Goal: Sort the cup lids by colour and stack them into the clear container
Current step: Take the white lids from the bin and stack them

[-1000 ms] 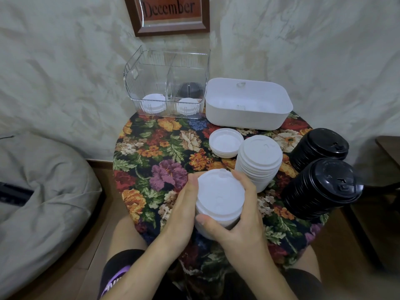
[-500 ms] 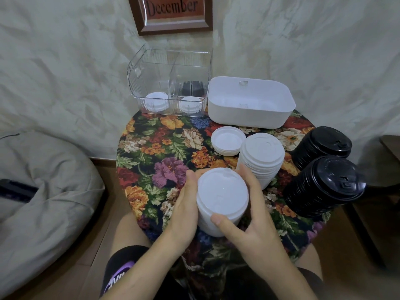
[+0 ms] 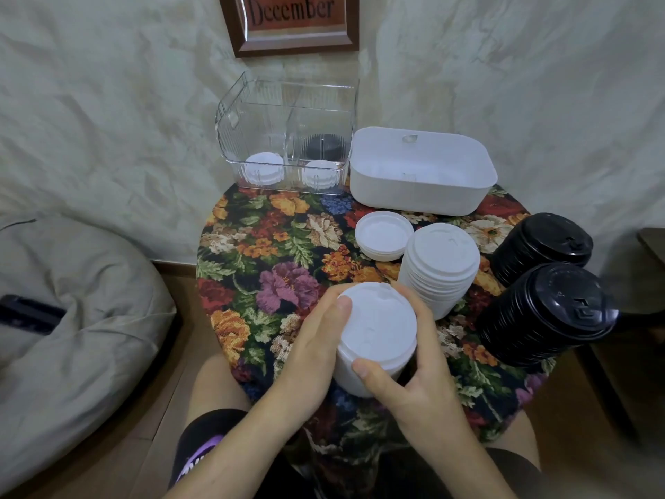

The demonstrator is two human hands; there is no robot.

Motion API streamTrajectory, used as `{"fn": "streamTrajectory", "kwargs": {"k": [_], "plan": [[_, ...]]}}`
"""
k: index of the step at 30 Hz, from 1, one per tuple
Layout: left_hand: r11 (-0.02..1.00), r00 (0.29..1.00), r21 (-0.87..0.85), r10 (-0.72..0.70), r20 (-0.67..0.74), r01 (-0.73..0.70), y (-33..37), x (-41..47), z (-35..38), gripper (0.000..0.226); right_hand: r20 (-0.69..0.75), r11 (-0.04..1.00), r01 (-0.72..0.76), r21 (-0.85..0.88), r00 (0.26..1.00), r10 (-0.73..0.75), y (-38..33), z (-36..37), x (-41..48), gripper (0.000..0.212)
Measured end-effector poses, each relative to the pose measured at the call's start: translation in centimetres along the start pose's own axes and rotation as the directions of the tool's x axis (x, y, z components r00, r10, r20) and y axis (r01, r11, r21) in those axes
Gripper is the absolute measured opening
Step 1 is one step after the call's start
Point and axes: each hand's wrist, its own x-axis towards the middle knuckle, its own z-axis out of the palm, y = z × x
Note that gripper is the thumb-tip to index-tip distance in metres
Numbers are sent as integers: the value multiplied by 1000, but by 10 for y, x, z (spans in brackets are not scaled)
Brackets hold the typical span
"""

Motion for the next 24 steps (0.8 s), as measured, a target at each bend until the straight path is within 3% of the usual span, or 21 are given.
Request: {"fn": "streamTrajectory", "kwargs": {"k": [4, 7, 8, 10, 12, 14, 16, 18, 21, 24], "plan": [[999, 997, 38, 8, 72, -10, 1, 2, -4, 48, -24, 1000, -2, 28, 1000, 3, 1, 2, 0, 99], [999, 999, 53, -1, 50, -1, 1, 13, -10, 62, -49, 1000, 6, 20, 999, -5, 0, 3, 0, 90], [999, 1000, 52, -9, 8, 8, 1, 21, -12, 62, -53, 1000, 10, 13, 999, -9, 0, 3, 0, 88], [989, 997, 143, 38, -65, -28, 0, 43, -17, 41, -52, 1000, 11, 10, 999, -10, 0, 3, 0, 85], [875, 984, 470, 164, -63, -116, -8, 68, -25, 24, -44, 1000, 12, 24, 999, -11, 1, 2, -1, 82], [625, 955, 746, 293, 47, -228, -20, 96, -33, 36, -43, 1000, 13, 25, 999, -12, 1, 2, -1, 80], [395, 919, 858, 343, 193, -328, -28, 120, -35, 41, -47, 1000, 10, 15, 999, -10, 0, 2, -1, 80], [243, 882, 884, 365, 298, -399, -31, 136, -33, 35, -50, 1000, 6, 9, 999, -5, 1, 2, -1, 80], [166, 844, 880, 405, 351, -445, -25, 144, -31, 17, -45, 1000, 9, 8, 999, -8, 2, 2, -1, 81], [210, 849, 871, 408, 335, -444, -19, 141, -35, 7, -44, 1000, 6, 10, 999, -5, 3, 1, -2, 82]]}}
